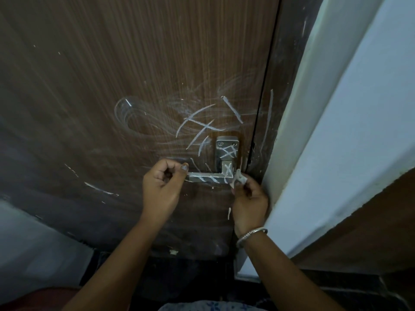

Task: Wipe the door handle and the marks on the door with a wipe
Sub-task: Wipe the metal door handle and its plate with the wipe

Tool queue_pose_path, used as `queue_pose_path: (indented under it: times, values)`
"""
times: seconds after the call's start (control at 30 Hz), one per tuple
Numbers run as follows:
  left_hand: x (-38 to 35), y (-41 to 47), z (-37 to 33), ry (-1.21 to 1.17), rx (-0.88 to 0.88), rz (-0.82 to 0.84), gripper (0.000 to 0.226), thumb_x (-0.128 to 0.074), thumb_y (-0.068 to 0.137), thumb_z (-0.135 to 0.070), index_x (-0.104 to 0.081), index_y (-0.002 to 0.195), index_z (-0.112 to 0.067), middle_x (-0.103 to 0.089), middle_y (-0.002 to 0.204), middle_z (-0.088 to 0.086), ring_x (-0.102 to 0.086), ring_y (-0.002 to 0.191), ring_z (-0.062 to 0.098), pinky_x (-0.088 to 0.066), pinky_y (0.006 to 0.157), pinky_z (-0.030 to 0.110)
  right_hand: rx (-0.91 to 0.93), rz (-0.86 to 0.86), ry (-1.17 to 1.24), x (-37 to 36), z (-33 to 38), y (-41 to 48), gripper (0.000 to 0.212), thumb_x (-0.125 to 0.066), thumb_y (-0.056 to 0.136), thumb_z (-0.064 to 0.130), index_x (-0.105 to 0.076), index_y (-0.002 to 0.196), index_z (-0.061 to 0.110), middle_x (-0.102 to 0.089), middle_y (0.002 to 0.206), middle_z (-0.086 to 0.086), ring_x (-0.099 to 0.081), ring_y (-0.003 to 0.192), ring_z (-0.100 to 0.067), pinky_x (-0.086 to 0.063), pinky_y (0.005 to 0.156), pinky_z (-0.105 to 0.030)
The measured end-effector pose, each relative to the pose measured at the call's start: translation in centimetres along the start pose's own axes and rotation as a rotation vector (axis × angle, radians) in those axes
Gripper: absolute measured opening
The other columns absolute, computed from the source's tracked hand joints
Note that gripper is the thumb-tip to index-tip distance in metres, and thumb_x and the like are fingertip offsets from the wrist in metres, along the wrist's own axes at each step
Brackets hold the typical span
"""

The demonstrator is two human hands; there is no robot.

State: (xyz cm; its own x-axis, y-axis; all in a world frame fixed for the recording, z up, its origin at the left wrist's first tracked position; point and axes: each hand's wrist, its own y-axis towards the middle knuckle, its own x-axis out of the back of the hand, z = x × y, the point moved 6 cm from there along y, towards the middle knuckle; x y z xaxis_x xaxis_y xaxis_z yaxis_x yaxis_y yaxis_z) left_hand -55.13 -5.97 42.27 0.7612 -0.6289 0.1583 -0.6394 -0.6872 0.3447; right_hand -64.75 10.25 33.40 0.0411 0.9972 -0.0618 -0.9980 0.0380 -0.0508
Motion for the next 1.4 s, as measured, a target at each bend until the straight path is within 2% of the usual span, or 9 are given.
queue_pose_path:
  times: [0.07,0.27,0.37,0.63,0.87,0.97,1.1,1.2,1.4]
  values:
    - [0.0,0.0,0.0,-0.006,0.003,0.001,0.015,-0.058,0.085,0.003,-0.057,0.071,0.008,-0.050,0.060,0.006,-0.043,0.053,0.000,-0.036,0.053,0.011,-0.161,-0.002,0.200,-0.6,-0.6,-0.2,0.027,-0.057,0.089,-0.005,-0.065,0.110,0.010,-0.068,0.104,-0.012,-0.064,0.096,-0.022,-0.051,0.093,-0.038]
    - [0.1,0.0,-0.1,-0.018,0.004,-0.004,0.014,-0.058,0.085,0.003,-0.057,0.072,0.009,-0.051,0.064,0.007,-0.043,0.056,0.003,-0.036,0.054,0.013,-0.569,0.040,0.723,-2.2,-1.4,-1.2,0.020,-0.051,0.093,0.000,-0.064,0.103,0.011,-0.065,0.104,-0.005,-0.060,0.099,-0.016,-0.050,0.084,-0.028]
    - [0.1,0.0,-0.1,-0.018,0.004,-0.005,0.014,-0.059,0.085,0.003,-0.058,0.072,0.006,-0.052,0.062,0.007,-0.044,0.056,0.002,-0.037,0.054,0.014,-0.717,0.047,0.832,-3.1,-1.7,-1.9,0.018,-0.050,0.093,-0.001,-0.061,0.105,0.006,-0.063,0.099,-0.007,-0.060,0.090,-0.016,-0.051,0.076,-0.027]
    - [0.1,0.1,0.2,-0.044,0.001,0.012,0.013,-0.059,0.085,0.001,-0.059,0.072,0.004,-0.054,0.062,0.006,-0.046,0.057,0.003,-0.039,0.055,0.014,-0.988,0.155,0.845,-5.7,-2.7,-3.9,0.018,-0.056,0.089,0.000,-0.057,0.076,0.012,-0.065,0.059,-0.005,-0.057,0.067,-0.014,-0.048,0.063,-0.028]
    - [0.3,0.2,0.7,-0.067,-0.002,0.031,0.017,-0.060,0.084,0.001,-0.059,0.068,-0.005,-0.055,0.062,0.004,-0.048,0.057,0.002,-0.040,0.054,0.013,-0.969,0.159,0.867,-4.9,-3.0,-2.9,0.018,-0.053,0.090,0.002,-0.057,0.077,0.014,-0.066,0.055,-0.002,-0.056,0.069,-0.013,-0.045,0.062,-0.025]
    - [0.5,0.2,1.2,-0.149,0.047,0.032,0.017,-0.060,0.086,-0.004,-0.060,0.069,-0.008,-0.059,0.067,0.013,-0.053,0.066,0.015,-0.044,0.062,0.023,-0.991,0.228,0.828,-5.9,-3.1,-3.8,0.017,-0.054,0.091,0.004,-0.058,0.078,0.014,-0.065,0.059,-0.003,-0.055,0.066,-0.014,-0.046,0.059,-0.025]
    - [1.4,0.0,3.2,-0.276,0.217,-0.022,0.025,-0.048,0.093,-0.008,-0.060,0.072,-0.015,-0.064,0.062,-0.007,-0.059,0.065,0.005,-0.048,0.060,0.018,-0.953,0.270,0.778,-6.9,-2.9,-4.3,0.020,-0.054,0.090,0.001,-0.058,0.074,0.012,-0.064,0.055,-0.003,-0.056,0.059,-0.014,-0.050,0.050,-0.021]
    - [1.8,-0.8,4.4,-0.210,0.286,-0.054,0.022,-0.050,0.090,-0.002,-0.058,0.073,-0.013,-0.064,0.059,-0.008,-0.057,0.060,0.000,-0.047,0.059,0.013,-0.799,0.190,0.659,-6.3,-2.9,-3.6,0.025,-0.056,0.088,-0.002,-0.054,0.069,0.015,-0.059,0.053,0.002,-0.055,0.050,-0.008,-0.048,0.047,-0.019]
    - [-2.0,-2.6,5.3,-0.175,0.360,0.220,0.017,-0.062,0.081,0.005,-0.067,0.080,-0.011,-0.071,0.071,-0.002,-0.065,0.070,0.007,-0.052,0.066,0.018,-0.444,0.122,0.407,-5.4,-2.2,-4.2,0.022,-0.068,0.077,-0.006,-0.064,0.071,0.014,-0.066,0.067,-0.002,-0.061,0.067,-0.016,-0.050,0.061,-0.028]
